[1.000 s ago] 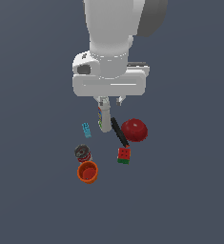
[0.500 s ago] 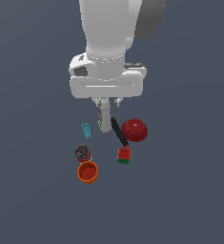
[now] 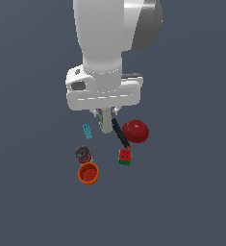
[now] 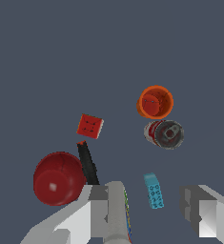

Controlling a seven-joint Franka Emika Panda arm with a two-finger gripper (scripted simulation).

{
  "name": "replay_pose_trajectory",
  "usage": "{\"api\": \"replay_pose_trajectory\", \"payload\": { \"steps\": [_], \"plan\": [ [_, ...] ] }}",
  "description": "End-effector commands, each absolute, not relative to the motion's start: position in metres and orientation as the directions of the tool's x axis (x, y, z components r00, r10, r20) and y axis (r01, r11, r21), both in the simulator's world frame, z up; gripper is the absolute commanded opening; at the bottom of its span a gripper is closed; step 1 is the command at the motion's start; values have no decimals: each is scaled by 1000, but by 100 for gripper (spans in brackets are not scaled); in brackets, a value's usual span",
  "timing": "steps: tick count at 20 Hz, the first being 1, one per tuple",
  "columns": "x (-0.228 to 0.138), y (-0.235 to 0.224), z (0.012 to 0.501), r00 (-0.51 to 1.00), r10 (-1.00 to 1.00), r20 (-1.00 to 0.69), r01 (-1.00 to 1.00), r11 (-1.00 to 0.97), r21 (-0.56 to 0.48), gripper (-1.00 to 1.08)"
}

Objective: Pick up a designated object from a clutter of objects.

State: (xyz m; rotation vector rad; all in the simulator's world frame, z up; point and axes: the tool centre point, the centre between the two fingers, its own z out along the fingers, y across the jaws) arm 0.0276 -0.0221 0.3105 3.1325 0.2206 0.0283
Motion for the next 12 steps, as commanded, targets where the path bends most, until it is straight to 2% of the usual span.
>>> {"api": "replay_pose_trajectory", "payload": {
  "steps": [1,12],
  "plan": [
    [37,-26,303,983,183,20,183,-983,4,28],
    [84,-51,258,910,413,34,413,-911,14,28]
  ]
}}
